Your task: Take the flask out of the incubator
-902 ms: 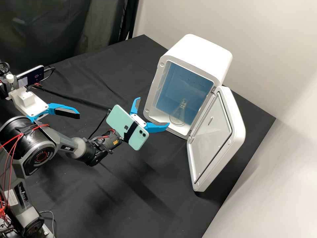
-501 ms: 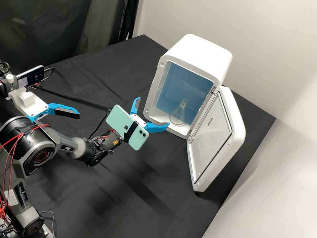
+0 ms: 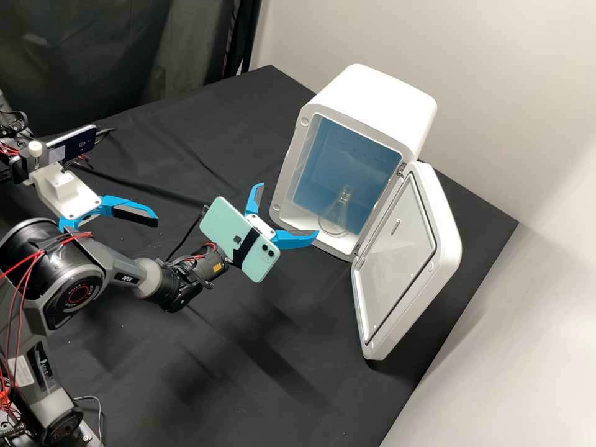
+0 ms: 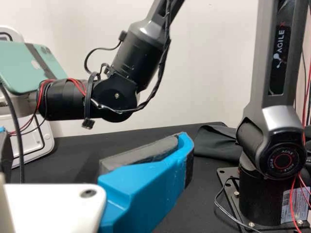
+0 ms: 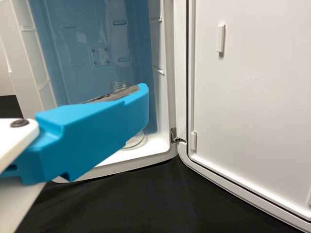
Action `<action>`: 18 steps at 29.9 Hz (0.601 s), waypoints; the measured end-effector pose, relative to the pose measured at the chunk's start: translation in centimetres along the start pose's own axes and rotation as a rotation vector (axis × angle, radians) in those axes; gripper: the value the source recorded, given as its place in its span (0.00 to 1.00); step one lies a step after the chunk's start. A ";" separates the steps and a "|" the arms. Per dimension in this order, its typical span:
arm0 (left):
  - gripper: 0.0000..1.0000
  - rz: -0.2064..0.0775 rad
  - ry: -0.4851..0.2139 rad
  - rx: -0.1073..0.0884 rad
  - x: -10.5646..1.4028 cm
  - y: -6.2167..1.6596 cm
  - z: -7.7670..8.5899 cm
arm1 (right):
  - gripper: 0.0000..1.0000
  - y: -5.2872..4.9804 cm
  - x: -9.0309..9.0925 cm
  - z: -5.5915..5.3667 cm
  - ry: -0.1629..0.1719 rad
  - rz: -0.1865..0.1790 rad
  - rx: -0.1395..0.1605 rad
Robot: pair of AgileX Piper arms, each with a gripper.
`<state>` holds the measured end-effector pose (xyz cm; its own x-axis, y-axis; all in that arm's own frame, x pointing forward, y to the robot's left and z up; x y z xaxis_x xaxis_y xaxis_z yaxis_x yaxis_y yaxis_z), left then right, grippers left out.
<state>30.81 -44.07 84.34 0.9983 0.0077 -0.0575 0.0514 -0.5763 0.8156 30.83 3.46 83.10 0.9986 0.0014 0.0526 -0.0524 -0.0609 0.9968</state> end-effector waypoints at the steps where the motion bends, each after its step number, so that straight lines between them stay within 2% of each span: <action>1: 1.00 -0.004 -0.002 -0.006 0.0 -0.06 -0.1 | 1.00 0.0 0.0 0.0 0.000 0.000 0.000; 4: 1.00 -0.012 0.008 -0.021 0.1 -0.28 -0.6 | 1.00 0.0 0.0 0.0 0.000 0.000 0.000; 11: 1.00 -0.026 0.013 -0.024 0.2 -0.68 -0.7 | 1.00 0.0 0.0 0.0 0.000 0.000 0.000; 13: 1.00 -0.030 0.024 -0.034 0.2 -0.87 -0.9 | 1.00 0.0 0.0 0.0 0.000 0.000 0.000; 18: 1.00 -0.051 0.070 -0.046 0.5 -1.78 -1.6 | 1.00 0.0 0.0 0.0 0.000 0.000 0.000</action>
<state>31.25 -41.75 83.76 0.9937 0.0942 -0.0611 0.1023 -0.5355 0.8383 30.83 3.46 83.10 0.9986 0.0014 0.0526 -0.0524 -0.0609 0.9968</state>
